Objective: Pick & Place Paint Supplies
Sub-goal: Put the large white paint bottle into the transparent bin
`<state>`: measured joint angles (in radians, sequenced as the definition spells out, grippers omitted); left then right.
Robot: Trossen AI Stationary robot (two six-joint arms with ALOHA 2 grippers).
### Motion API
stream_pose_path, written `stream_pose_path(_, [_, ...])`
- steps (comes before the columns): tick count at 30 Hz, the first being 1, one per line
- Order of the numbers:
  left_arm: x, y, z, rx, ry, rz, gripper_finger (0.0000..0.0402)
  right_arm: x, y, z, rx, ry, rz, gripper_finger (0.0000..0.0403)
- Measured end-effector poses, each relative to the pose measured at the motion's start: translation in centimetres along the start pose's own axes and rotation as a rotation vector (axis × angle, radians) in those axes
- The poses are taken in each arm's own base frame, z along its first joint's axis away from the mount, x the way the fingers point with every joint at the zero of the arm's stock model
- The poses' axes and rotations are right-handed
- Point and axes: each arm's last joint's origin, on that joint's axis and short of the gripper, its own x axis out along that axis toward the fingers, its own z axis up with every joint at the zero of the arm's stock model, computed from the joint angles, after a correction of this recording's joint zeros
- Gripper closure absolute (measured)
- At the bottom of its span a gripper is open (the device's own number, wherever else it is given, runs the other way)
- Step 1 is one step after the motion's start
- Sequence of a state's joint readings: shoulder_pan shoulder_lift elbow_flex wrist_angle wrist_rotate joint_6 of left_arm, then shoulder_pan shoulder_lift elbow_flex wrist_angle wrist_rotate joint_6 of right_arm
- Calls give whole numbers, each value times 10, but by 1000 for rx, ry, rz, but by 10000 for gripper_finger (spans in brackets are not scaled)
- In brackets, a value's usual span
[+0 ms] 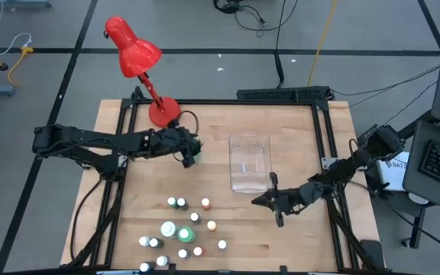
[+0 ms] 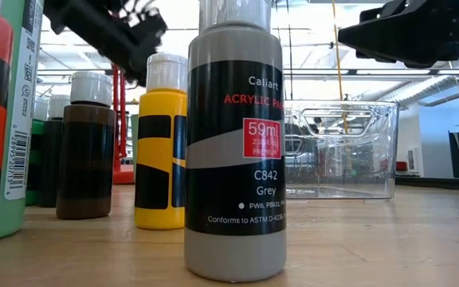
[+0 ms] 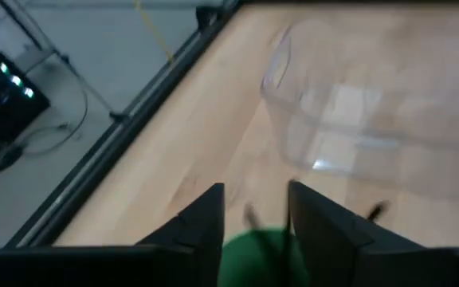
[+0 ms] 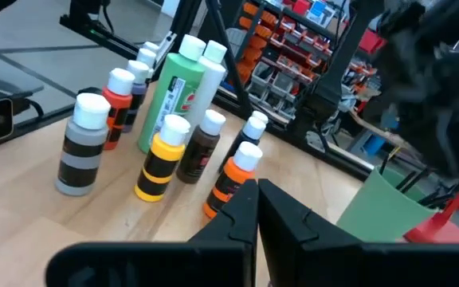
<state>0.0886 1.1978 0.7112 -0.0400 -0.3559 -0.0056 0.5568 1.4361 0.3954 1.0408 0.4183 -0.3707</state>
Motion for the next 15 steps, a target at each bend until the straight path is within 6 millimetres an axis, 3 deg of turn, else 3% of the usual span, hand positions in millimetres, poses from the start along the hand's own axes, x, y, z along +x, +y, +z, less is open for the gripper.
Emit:
stream_pose_path(4, [-31,4,10,-18,-75,-66,228,0,1,-1,27,13,6,399])
stream_pose_path(7, [-66,8,12,-14,-120,-133,227,0,2,-4,51,38,16,399])
stream_pose_path(12, [-121,19,5,34,-202,-195,285,0,2,-6,73,58,21,399])
stream_pose_path(15, [-140,26,-2,7,-284,-211,339,0,2,-6,72,57,21,399])
